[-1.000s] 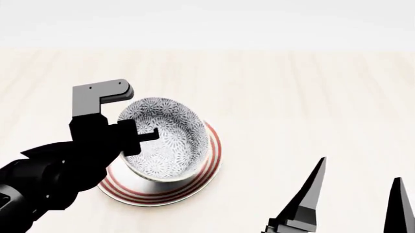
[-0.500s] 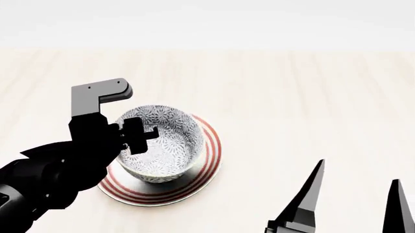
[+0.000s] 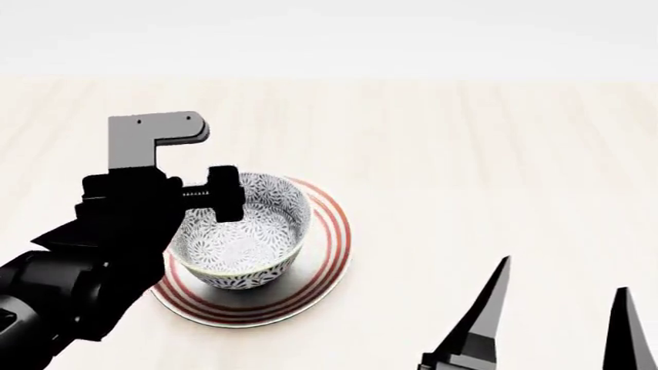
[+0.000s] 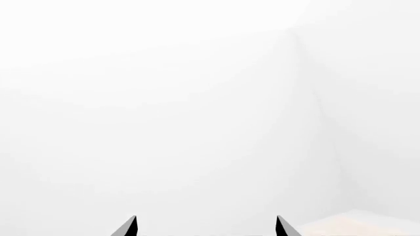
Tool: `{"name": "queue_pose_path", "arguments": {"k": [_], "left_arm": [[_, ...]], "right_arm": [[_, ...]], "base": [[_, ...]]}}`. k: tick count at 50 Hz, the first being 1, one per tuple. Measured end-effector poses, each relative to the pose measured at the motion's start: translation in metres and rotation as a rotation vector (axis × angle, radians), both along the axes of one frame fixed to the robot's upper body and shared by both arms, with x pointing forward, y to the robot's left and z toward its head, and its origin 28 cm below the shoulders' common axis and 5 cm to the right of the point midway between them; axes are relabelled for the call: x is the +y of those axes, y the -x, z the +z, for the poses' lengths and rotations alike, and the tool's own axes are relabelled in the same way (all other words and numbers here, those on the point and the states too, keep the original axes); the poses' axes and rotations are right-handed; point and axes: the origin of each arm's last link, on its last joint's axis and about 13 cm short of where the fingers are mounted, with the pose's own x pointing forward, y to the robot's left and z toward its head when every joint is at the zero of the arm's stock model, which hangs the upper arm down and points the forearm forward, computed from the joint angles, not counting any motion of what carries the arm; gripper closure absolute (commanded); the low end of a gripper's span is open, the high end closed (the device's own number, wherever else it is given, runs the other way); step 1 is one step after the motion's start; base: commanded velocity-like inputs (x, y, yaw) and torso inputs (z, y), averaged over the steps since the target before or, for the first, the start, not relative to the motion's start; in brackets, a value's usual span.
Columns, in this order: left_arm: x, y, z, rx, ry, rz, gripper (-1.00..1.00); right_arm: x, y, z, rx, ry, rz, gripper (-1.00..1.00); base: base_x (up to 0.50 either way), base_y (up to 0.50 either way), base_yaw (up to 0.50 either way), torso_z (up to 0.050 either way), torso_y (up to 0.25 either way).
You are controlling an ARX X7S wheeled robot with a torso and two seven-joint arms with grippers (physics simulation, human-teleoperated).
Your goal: Put the bowl on the plate.
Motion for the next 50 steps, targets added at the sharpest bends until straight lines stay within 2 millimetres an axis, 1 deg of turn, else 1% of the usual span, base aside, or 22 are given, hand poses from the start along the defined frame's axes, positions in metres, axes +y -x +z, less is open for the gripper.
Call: {"name": "queue_pose_path", "arguments": {"k": [8, 18, 24, 29, 35, 39, 46, 50], "left_arm": [[0.006, -0.007, 0.010, -0.174, -0.152, 0.014, -1.00], [0.019, -0.012, 0.018, -0.374, -0.342, 0.049, -1.00], [0.029, -0.011, 0.017, -0.459, -0.399, 0.077, -1.00], [0.040, -0.005, 0.012, -0.512, -0.436, 0.097, -1.00], [0.054, 0.013, -0.001, -0.556, -0.470, 0.110, -1.00], [0.061, 0.030, -0.018, -0.572, -0.467, 0.106, -1.00], [0.067, 0.076, -0.060, -0.603, -0.442, 0.101, -1.00], [0.069, 0.105, -0.079, -0.625, -0.433, 0.101, -1.00]], "right_arm": [[0.001, 0.000, -0.001, 0.006, 0.003, 0.005, -1.00], [0.003, 0.001, -0.003, 0.016, 0.005, 0.014, -1.00], [0.004, 0.001, -0.004, 0.024, 0.007, 0.020, -1.00], [0.005, 0.001, -0.005, 0.031, 0.009, 0.025, -1.00], [0.006, 0.001, -0.007, 0.040, 0.013, 0.031, -1.00], [0.007, 0.001, -0.008, 0.051, 0.018, 0.039, -1.00], [0.011, 0.001, -0.016, 0.112, 0.047, 0.087, -1.00], [0.013, 0.001, -0.023, 0.154, 0.073, 0.123, -1.00]], "base": [[0.00, 0.00, 0.00, 0.000, 0.000], [0.00, 0.00, 0.00, 0.000, 0.000], [0.00, 0.00, 0.00, 0.000, 0.000], [0.00, 0.00, 0.00, 0.000, 0.000], [0.00, 0.00, 0.00, 0.000, 0.000], [0.00, 0.00, 0.00, 0.000, 0.000], [0.00, 0.00, 0.00, 0.000, 0.000], [0.00, 0.00, 0.00, 0.000, 0.000]]}}
